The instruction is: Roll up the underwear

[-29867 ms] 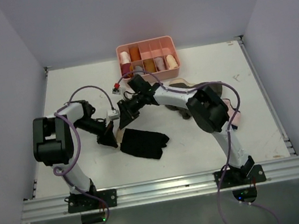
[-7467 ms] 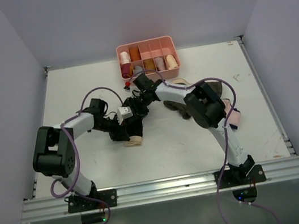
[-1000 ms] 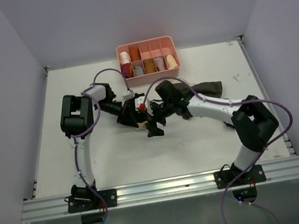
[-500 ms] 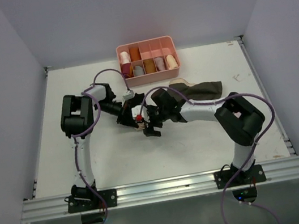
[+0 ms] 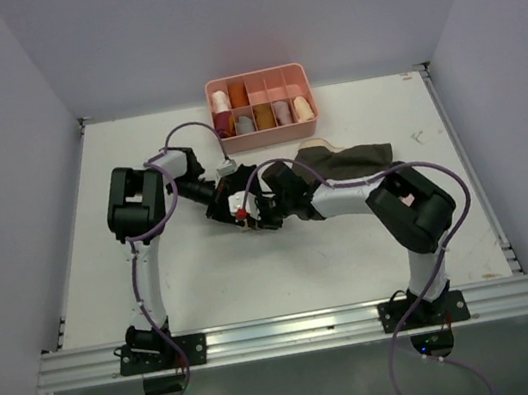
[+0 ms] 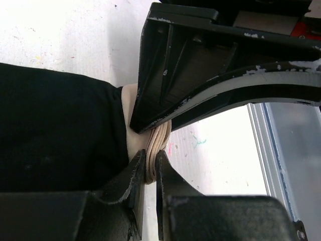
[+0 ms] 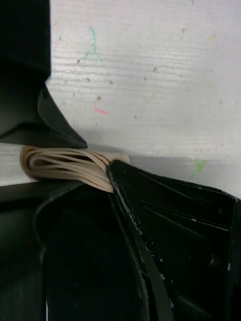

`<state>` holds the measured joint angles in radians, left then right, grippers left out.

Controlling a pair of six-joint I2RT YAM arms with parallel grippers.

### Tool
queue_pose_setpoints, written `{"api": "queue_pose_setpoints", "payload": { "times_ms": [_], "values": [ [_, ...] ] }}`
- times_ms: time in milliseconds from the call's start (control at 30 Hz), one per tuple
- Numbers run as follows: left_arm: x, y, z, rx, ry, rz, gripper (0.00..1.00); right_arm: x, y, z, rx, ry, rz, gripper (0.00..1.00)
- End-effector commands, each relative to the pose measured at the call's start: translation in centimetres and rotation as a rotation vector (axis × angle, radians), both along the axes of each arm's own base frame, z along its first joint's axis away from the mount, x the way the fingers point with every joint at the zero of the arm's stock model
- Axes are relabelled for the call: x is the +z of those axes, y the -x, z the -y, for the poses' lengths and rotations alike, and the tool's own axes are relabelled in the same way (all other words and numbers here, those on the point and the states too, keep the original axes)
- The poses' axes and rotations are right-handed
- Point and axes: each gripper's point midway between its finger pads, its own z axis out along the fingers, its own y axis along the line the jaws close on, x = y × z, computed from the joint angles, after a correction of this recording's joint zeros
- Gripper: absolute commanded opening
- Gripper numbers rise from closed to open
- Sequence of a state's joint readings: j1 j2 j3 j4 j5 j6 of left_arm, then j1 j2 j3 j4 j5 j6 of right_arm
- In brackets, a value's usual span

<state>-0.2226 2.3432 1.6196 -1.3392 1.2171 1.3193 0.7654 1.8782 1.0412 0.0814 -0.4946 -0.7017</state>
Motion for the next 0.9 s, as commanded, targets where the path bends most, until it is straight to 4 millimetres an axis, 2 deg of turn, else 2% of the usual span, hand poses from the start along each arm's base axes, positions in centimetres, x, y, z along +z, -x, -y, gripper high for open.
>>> {"api": "queue_pose_setpoints", "payload": {
  "times_ms": [0,67,100,133,167,200,233,267,300,333,367,400,467,500,567,600,633,667,700,733,767,867],
  "values": [
    [-1.5,-0.7,-0.9,-0.012,-0.034,0.033,0.0,0.2,-0.6,-0.7,0.011,-0.01,0.017,0.24],
    [-1.0,-0.8,-0.9,0.006,-0.017,0.04,0.0,0.2,-0.6,-0.9,0.014,0.014,-0.013,0.13],
    [-0.7,-0.9,-1.0,0.02,-0.017,0.032,0.01,0.2,-0.7,-1.2,0.018,0.015,-0.021,0.04],
    [-0.1,-1.8,-1.0,0.041,-0.003,0.084,0.07,-0.6,-0.3,-1.0,0.021,0.04,-0.061,0.01],
    [0.1,-1.7,-1.1,0.06,0.002,0.076,0.1,-0.4,-0.2,-1.1,0.02,0.049,-0.084,0.0],
    [1.2,-1.9,-1.1,0.073,0.006,0.101,0.22,-0.3,0.1,-1.3,0.031,0.042,-0.107,0.0],
    [1.6,-2.3,-1.1,0.08,0.012,0.138,0.27,-0.4,0.5,-1.5,0.034,0.045,-0.138,0.0],
    [1.9,-2.0,-1.2,0.089,0.011,0.143,0.31,-0.5,0.8,-1.4,0.031,0.058,-0.189,0.0],
    [3.3,-2.9,-1.5,0.119,0.016,0.2,0.37,-0.4,1.5,-1.7,0.048,0.048,-0.23,0.0],
    [3.4,-2.5,-1.8,0.138,0.011,0.199,0.39,-0.4,2.0,-1.8,0.045,0.046,-0.272,0.0],
    [4.1,-2.7,-2.3,0.166,-0.003,0.203,0.41,-0.7,2.4,-1.9,0.046,0.053,-0.312,0.0],
    [5.4,-3.6,-3.3,0.205,-0.001,0.283,0.43,-0.6,3.0,-2.1,0.047,0.04,-0.367,0.0],
    [6.5,-4.3,-4.8,0.27,-0.039,0.332,0.45,-0.8,3.6,-2.4,0.045,0.039,-0.436,0.0],
    [8.4,-5.6,-6.2,0.321,-0.045,0.44,0.47,-0.6,4.1,-2.8,0.054,0.019,-0.481,0.0],
    [8.4,-5.3,-8.0,0.363,-0.094,0.5,0.47,-0.9,4.6,-3.2,0.032,0.011,-0.581,0.0],
    [10.2,-5.5,-8.8,0.382,-0.106,0.599,0.48,-1.1,4.7,-3.4,0.025,0.004,-0.623,0.0],
    [9.1,-4.8,-10.3,0.408,-0.164,0.61,0.48,-0.7,5.0,-3.7,0.021,-0.019,-0.691,0.0],
    [10.4,-4.2,-10.7,0.388,-0.173,0.726,0.48,-1.5,5.2,-3.7,0.01,-0.012,-0.739,0.0],
    [9.0,-2.7,-10.9,0.372,-0.191,0.739,0.48,-1.7,5.1,-3.7,-0.002,-0.017,-0.773,0.0],
    [8.7,-2.1,-11.2,0.363,-0.212,0.786,0.49,-1.2,5.0,-3.8,-0.015,-0.039,-0.837,0.0],
    [8.4,-0.8,-11.4,0.353,-0.217,0.872,0.51,-2.3,5.0,-3.7,-0.054,-0.023,-0.909,0.0],
    [7.4,0.5,-12.0,0.318,-0.267,1.014,0.53,-2.4,4.0,-3.8,-0.088,-0.042,-1.01,0.0]
  ]
}}
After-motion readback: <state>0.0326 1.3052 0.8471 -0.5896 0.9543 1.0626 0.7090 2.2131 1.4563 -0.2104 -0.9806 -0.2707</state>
